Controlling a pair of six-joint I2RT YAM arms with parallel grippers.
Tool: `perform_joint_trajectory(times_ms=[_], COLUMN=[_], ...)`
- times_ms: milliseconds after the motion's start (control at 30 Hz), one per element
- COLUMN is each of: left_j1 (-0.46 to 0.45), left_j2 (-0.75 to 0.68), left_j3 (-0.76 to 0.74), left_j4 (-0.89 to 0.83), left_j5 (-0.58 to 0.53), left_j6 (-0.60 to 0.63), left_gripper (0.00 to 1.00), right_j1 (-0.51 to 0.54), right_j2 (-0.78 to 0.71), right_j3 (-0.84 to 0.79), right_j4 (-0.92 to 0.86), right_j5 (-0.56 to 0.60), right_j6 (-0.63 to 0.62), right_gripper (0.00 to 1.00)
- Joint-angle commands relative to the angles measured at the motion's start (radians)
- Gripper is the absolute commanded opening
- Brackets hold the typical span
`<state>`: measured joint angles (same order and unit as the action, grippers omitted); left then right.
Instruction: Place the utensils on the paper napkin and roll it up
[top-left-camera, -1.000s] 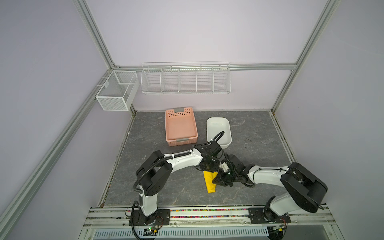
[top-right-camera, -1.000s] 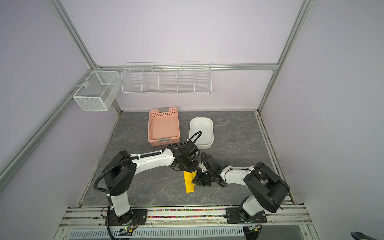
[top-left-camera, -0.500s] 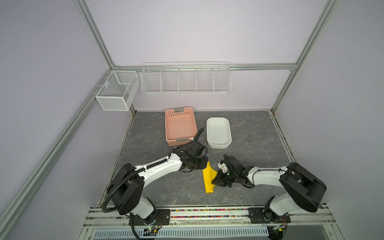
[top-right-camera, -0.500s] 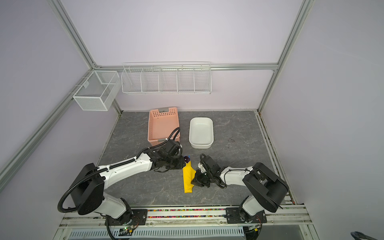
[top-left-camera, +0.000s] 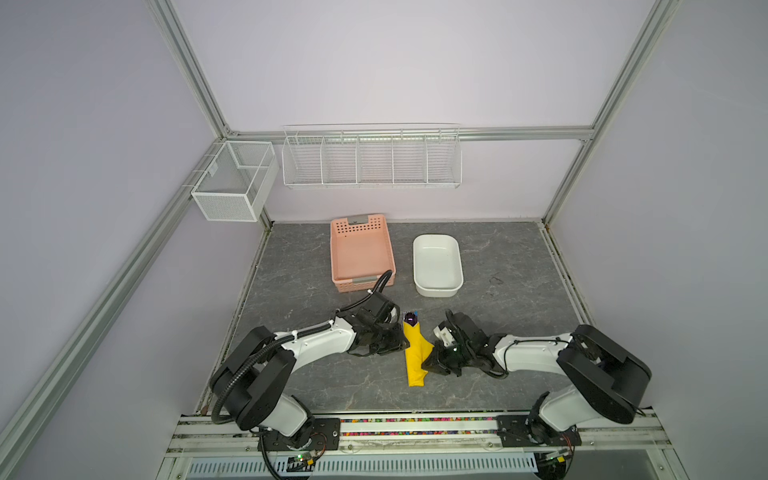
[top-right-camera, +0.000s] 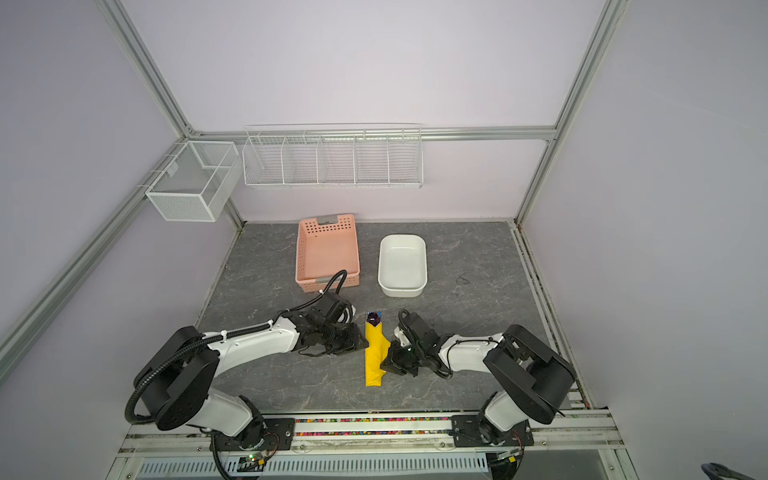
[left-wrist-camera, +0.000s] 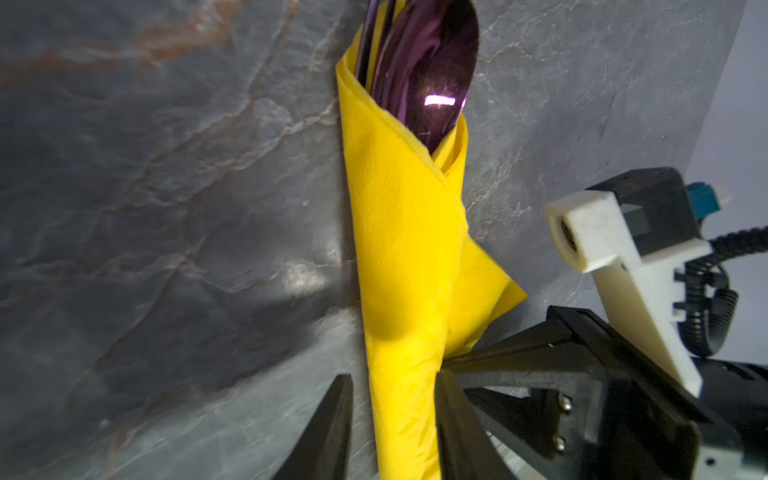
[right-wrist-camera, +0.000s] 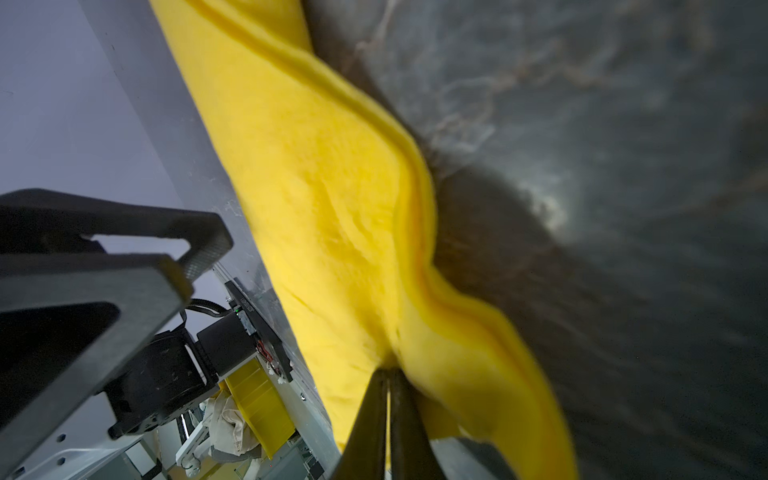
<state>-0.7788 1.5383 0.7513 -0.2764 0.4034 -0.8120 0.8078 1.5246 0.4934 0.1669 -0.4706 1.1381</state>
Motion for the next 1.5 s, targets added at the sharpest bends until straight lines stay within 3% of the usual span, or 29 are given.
perform_joint_trajectory(times_ms=[0, 500, 1200, 1333, 1467], left_j1=[0.004, 0.004, -0.008, -0.028, -0.031], left_j2=[0.022, 0.098, 0.118, 0.12, 0.095], left_j3=[-0.024, -0.094, -0.087, -0.066, -0.109], left_j4=[0.026, 0.133, 0.115, 0.04, 0.095], left_j5=[0.033, 0.157, 0.163, 0.14, 0.182], left_j6=[-0.026, -0.066, -0.049, -0.009, -0.035], left_gripper=[0.34, 0.32, 0.26, 0.26, 0.3], right_j1=[0.011, 0.01, 0.013, 0.012, 0.012], right_j2=[0.022, 0.047, 0.059, 0.059, 0.059], right_j3=[-0.027, -0.022, -0.021, -0.023, -0.028], right_j4=[-0.058, -0.036, -0.024, -0.021, -0.015], right_j5=[0.029, 0.02, 0.015, 0.017, 0.017], right_j6=[0.029, 0.032, 0.036, 0.037, 0.043], right_gripper=[0.1, 0.09, 0.08, 0.08, 0.08])
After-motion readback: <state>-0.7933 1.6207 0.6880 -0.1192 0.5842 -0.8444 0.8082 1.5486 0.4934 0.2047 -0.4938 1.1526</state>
